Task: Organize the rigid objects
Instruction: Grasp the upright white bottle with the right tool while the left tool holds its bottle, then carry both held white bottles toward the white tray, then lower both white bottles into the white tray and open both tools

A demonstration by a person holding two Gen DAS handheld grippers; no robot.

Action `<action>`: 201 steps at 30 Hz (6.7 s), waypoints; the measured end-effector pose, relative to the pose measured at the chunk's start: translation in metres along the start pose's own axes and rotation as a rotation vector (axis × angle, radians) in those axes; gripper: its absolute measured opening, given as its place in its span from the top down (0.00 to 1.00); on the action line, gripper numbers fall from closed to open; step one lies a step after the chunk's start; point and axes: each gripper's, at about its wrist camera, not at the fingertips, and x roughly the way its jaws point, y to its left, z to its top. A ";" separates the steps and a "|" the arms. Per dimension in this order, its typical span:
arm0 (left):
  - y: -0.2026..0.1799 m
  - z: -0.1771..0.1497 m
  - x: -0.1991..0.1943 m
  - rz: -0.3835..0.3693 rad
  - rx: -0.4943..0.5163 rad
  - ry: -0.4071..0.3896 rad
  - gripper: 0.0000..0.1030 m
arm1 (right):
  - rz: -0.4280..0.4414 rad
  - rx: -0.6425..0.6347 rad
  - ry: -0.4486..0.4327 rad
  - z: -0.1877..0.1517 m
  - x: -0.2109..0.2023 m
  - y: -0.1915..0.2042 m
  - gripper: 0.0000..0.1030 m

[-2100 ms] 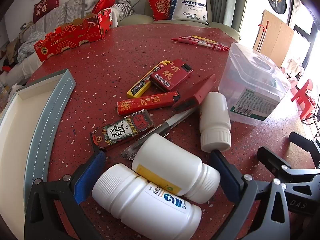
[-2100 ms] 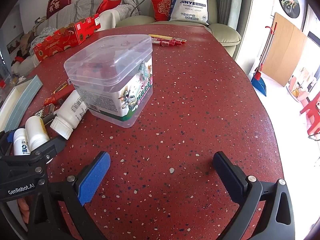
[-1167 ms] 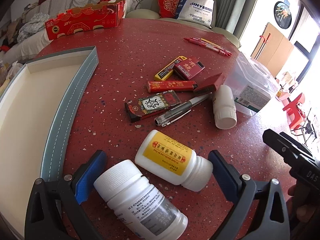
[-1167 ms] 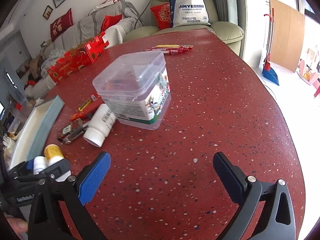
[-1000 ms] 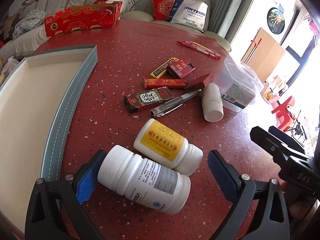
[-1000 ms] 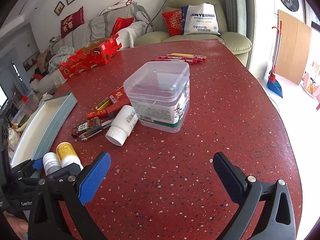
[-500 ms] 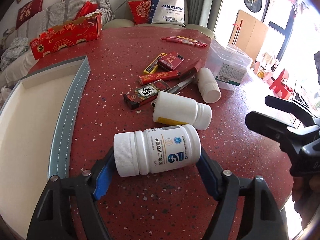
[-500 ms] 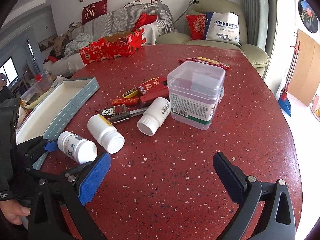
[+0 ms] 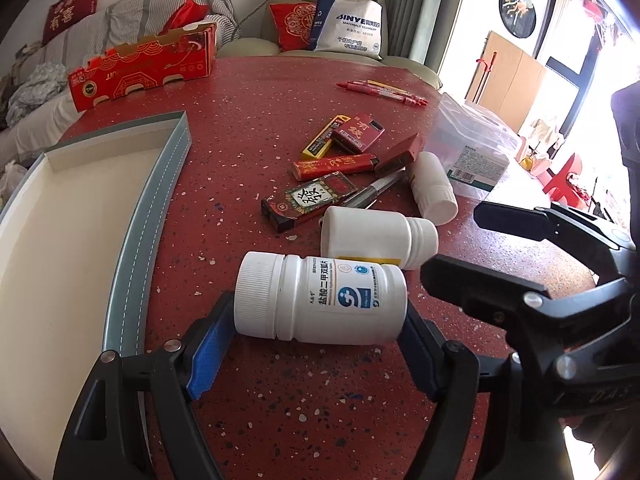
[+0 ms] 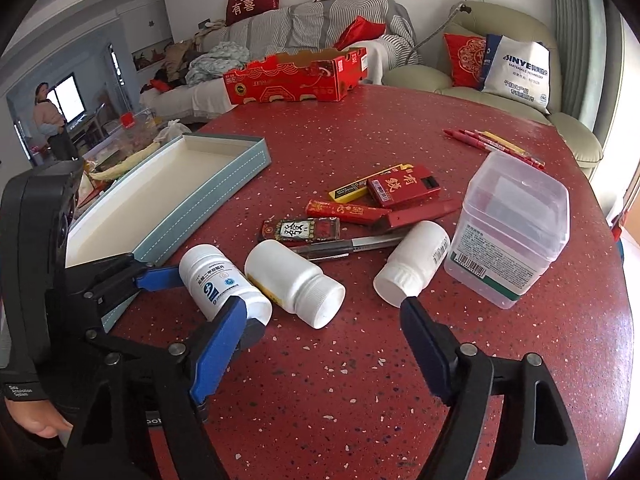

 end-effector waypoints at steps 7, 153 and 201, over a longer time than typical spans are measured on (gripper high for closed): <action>-0.010 0.004 0.011 0.100 0.043 0.044 0.10 | -0.058 0.061 0.000 -0.012 0.008 -0.012 0.22; -0.031 0.030 0.017 0.194 0.005 -0.099 0.29 | -0.175 -0.060 -0.320 -0.019 -0.049 -0.011 0.67; 0.004 -0.002 -0.102 0.289 -0.035 -0.235 0.29 | -0.308 0.083 -0.120 -0.007 -0.056 0.053 0.67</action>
